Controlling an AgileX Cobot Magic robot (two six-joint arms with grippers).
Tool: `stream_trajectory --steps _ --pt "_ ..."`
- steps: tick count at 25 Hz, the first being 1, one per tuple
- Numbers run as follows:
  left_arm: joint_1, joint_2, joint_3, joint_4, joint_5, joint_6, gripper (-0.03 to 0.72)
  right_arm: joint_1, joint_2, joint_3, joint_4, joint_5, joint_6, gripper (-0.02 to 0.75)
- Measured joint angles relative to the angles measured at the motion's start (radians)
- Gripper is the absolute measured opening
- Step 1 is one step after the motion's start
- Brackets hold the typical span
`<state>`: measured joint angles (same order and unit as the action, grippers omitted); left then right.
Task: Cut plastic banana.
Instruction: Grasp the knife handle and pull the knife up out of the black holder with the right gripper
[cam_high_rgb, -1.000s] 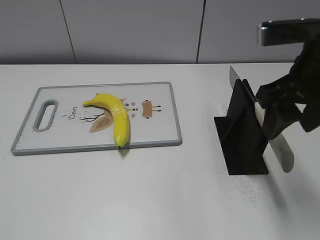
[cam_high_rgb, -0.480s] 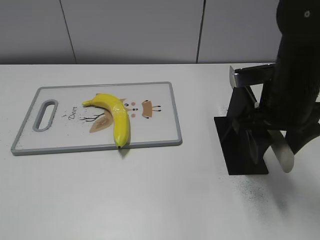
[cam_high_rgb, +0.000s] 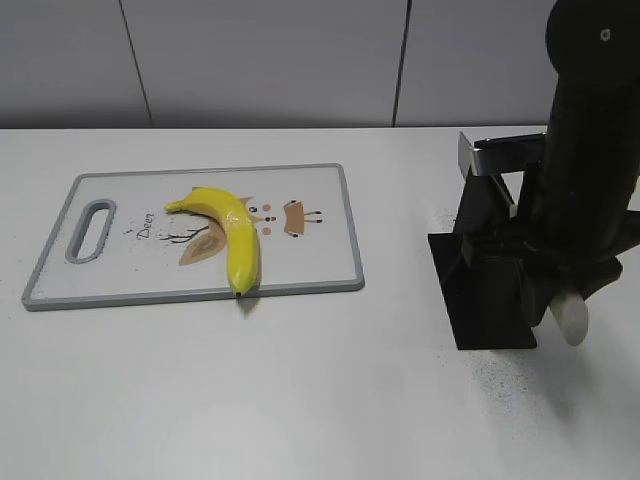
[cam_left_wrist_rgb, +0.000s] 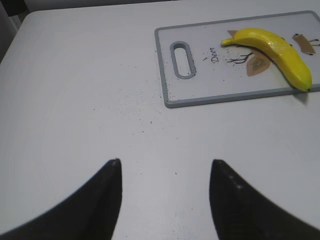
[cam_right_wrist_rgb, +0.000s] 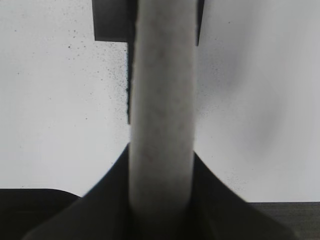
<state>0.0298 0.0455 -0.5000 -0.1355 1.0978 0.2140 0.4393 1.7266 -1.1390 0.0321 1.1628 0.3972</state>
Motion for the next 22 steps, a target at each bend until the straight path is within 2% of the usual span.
stream_trajectory --steps 9,22 --pt "0.0 0.0 0.0 0.0 0.0 0.0 0.544 0.0 -0.068 -0.016 0.002 0.007 0.01 0.192" --pt "0.0 0.0 0.0 0.0 0.0 0.0 0.544 0.0 -0.27 -0.131 -0.032 0.057 0.013 0.192"
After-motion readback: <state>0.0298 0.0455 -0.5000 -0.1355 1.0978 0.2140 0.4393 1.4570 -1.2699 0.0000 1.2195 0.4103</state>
